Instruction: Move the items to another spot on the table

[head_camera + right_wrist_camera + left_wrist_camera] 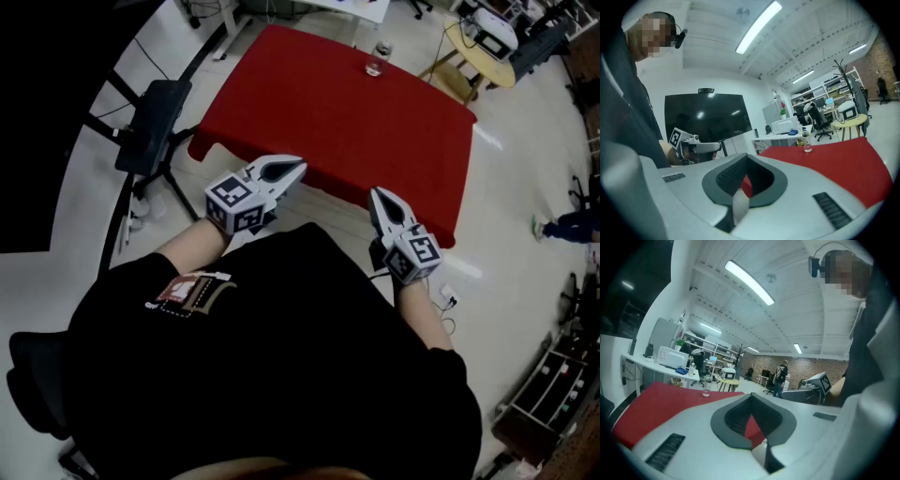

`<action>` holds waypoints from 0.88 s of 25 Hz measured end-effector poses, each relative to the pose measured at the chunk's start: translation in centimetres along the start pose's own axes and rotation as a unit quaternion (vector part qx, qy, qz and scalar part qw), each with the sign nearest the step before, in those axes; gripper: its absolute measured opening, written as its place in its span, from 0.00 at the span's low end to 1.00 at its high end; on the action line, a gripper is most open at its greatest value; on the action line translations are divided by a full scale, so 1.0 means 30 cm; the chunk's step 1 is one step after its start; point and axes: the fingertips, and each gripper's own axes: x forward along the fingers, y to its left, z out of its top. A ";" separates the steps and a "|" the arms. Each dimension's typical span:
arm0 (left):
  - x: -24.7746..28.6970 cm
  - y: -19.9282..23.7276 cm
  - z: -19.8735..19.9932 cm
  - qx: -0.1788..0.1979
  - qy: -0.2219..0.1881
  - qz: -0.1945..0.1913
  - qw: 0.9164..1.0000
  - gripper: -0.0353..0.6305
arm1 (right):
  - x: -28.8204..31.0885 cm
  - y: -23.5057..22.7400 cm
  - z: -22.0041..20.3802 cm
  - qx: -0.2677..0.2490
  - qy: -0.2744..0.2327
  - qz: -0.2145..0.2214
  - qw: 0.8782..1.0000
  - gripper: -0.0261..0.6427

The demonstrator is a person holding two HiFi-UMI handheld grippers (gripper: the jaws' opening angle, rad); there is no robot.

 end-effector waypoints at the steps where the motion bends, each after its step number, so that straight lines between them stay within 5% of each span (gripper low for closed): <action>1: 0.017 -0.011 0.022 -0.004 -0.001 0.005 1.000 0.05 | -0.010 -0.018 0.017 -0.007 0.000 -0.002 1.000 0.05; 13: 0.432 0.013 0.173 0.018 -0.014 0.040 0.999 0.05 | -0.103 -0.361 0.244 -0.060 0.016 -0.027 0.998 0.05; 22: 0.756 0.443 0.211 0.022 0.004 0.088 0.996 0.05 | 0.117 -0.620 0.317 -0.054 0.013 -0.074 0.996 0.05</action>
